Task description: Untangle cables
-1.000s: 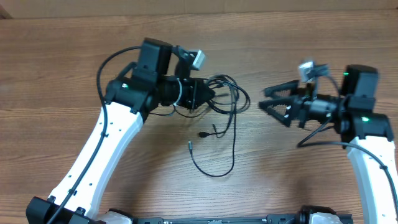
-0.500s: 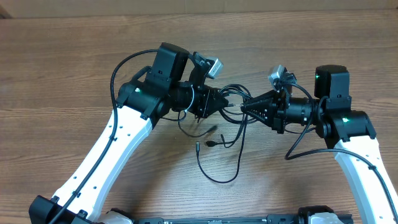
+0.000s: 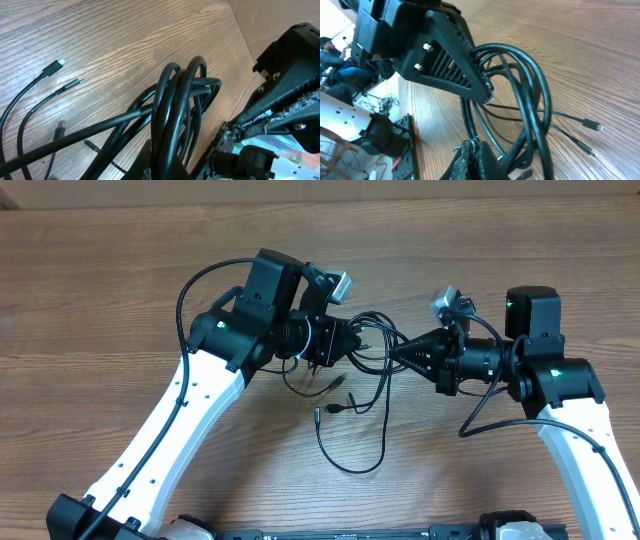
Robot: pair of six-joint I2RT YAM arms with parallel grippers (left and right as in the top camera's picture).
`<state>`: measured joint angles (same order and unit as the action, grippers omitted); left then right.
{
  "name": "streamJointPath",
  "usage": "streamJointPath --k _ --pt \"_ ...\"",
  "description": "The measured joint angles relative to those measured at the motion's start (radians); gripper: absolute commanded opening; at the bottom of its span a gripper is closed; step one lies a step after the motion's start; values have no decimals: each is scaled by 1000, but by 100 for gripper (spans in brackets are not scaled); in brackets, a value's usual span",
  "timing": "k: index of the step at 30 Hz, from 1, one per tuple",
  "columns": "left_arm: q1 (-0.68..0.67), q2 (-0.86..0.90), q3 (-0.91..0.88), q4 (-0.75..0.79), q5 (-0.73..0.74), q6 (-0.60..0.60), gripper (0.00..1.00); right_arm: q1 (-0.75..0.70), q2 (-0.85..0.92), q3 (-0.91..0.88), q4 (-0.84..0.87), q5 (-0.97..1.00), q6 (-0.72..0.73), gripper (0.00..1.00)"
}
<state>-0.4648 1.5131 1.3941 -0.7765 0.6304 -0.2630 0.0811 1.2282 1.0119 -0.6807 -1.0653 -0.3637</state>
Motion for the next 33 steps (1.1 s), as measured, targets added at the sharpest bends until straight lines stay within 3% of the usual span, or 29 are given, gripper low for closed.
streamJointPath --k 5,12,15,17,21,24,27,33 --pt "0 0 0 -7 24 5 4 0 0 0 2 52 -1 100" --pt "0 0 0 -66 36 50 4 0 0 0 17 118 -3 99" --pt "0 0 0 -72 40 65 4 0 0 0 18 136 -5 85" --pt "0 0 0 -64 65 73 4 0 0 0 20 148 -8 53" --pt "0 0 0 -19 145 82 4 0 0 0 21 156 0 35" --pt "0 0 0 -11 186 84 4 0 0 0 21 155 -6 13" --pt "0 0 0 -9 203 84 4 0 0 0 17 149 0 4" --pt "0 0 0 -18 158 71 4 0 0 0 14 145 4 4"
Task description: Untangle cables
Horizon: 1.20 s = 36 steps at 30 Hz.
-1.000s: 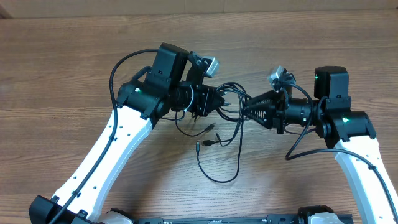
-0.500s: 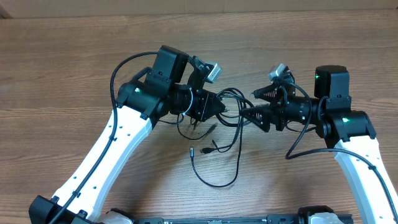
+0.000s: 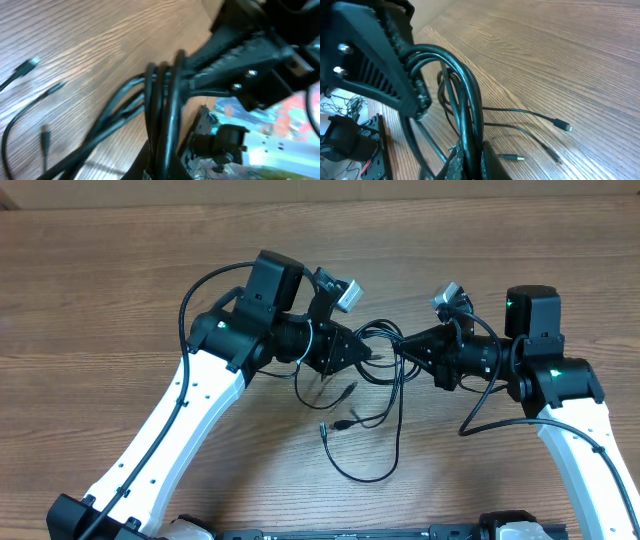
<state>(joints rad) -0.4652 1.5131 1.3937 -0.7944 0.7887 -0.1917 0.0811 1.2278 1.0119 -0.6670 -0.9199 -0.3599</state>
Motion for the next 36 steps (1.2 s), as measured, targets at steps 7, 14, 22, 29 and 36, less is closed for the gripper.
streamJointPath --k 7,14,22,29,36 --pt "-17 0 0 -91 -258 -231 4 16 0 0 -18 -13 0 4" --pt "13 0 0 -225 -485 -524 4 17 0 0 -27 -10 0 4" --pt "37 0 0 -283 -568 -778 4 14 0 0 -27 -6 1 100" --pt "48 0 0 -255 -515 -511 4 5 0 0 -26 -1 -3 100" --pt "42 0 0 -195 -334 -192 4 5 0 0 -25 3 -4 100"
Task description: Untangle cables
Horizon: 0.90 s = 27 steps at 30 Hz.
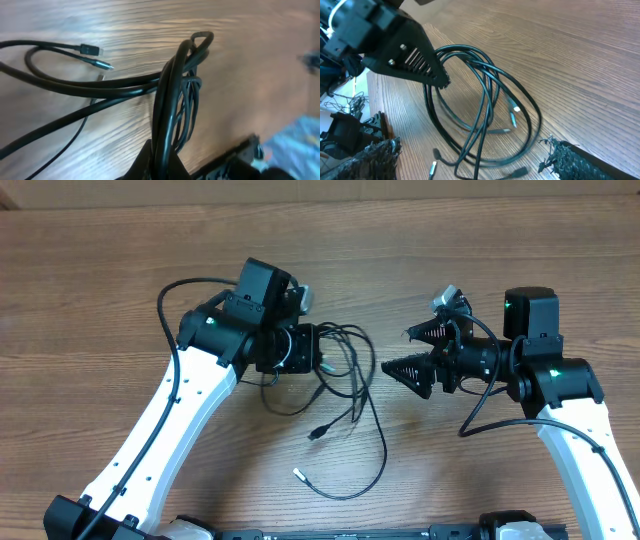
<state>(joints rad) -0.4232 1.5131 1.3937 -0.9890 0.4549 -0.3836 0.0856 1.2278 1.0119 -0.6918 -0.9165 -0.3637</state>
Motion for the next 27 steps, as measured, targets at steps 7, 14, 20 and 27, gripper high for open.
streamJointPath --k 7,14,20,27 --pt "-35 0 0 83 153 131 4 0 0 0 -6 0 -30 100" --pt "-35 0 0 99 258 182 4 0 0 0 -26 4 -232 100" --pt "-35 0 0 144 357 172 4 0 0 0 -52 38 -336 100" --pt "-35 0 0 167 419 124 4 0 0 0 -53 52 -365 60"
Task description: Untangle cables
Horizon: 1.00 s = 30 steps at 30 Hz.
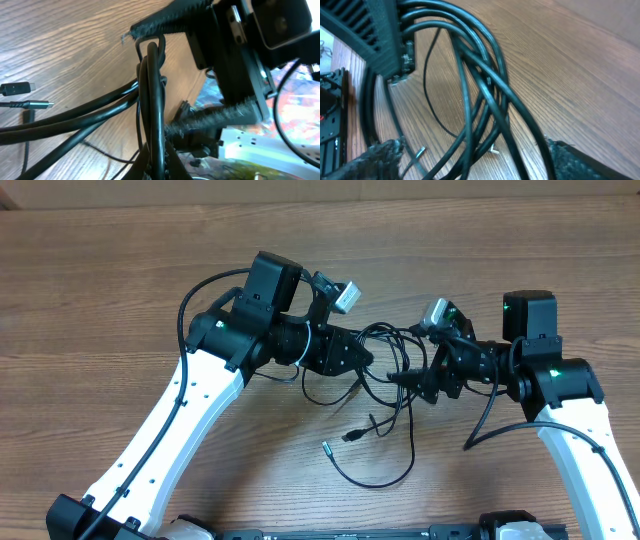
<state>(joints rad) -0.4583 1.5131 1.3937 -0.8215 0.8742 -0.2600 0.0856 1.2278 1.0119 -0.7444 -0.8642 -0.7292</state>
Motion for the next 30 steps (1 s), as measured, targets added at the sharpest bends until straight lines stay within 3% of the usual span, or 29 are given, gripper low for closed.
streamJointPath --k 2,5,6,16,22,27,30 --pt "0 0 0 0 15 -3 4 0 0 0 0 5 -7 33" --pt "0 0 0 0 18 -3 4 0 0 0 -2 4 -7 6" --pt "0 0 0 0 18 -3 4 0 0 0 -2 4 -8 4" --pt "0 0 0 -40 -39 -6 4 0 0 0 -11 0 18 4" --pt "-5 0 0 -185 -339 -82 4 7 0 0 -8 -56 23 4" --pt "-5 0 0 -299 -628 -220 4 3 0 0 3 -64 32 4" --pt "-5 0 0 -325 -716 -319 4 2 0 0 19 -65 53 4"
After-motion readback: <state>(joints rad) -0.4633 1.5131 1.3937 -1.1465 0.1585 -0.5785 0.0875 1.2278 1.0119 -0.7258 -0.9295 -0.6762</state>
